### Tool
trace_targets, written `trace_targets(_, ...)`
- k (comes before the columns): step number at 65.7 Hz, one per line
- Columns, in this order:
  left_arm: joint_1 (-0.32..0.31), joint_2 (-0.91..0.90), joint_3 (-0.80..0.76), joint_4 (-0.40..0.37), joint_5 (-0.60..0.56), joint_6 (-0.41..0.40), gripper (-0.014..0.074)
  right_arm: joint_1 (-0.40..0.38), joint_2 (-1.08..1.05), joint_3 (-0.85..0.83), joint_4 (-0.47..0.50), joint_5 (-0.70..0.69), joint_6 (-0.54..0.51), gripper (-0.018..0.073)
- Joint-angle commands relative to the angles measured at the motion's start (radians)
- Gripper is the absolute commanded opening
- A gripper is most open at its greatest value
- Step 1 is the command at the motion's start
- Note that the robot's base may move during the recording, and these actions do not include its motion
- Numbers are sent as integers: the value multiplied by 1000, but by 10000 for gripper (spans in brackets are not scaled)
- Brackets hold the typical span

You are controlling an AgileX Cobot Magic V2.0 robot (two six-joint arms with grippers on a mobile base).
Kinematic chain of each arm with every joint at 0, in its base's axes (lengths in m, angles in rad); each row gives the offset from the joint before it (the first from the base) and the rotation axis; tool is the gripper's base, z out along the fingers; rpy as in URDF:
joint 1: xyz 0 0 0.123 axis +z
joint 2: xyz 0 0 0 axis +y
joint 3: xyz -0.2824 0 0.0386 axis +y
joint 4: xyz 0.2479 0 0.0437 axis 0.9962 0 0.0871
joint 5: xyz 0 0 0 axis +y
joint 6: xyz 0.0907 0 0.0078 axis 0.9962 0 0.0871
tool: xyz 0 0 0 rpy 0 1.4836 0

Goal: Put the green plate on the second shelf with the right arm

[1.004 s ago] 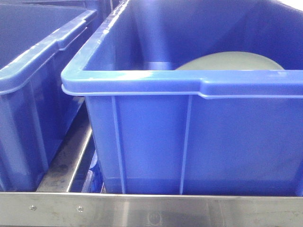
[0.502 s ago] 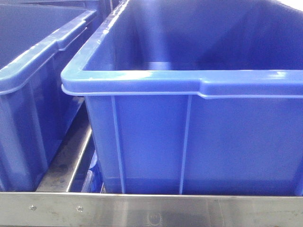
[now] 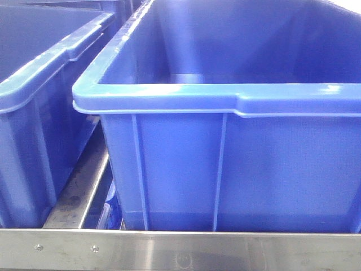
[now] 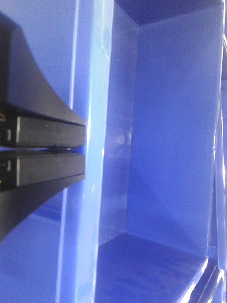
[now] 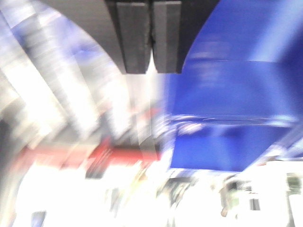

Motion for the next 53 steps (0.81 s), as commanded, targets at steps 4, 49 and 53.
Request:
trace_targets(4,-2,-17,41,-2,-90,-3,130,-5,-88,81,-49,-85,16,48)
trace_targets(49,-2,-17,41,-2,-90,-3,130,-5,-262,483,76,-488,147,48)
trace_targets(53,-2,-17,41,-2,-90,-3,130,-5,-262,483,76,-490,147,48)
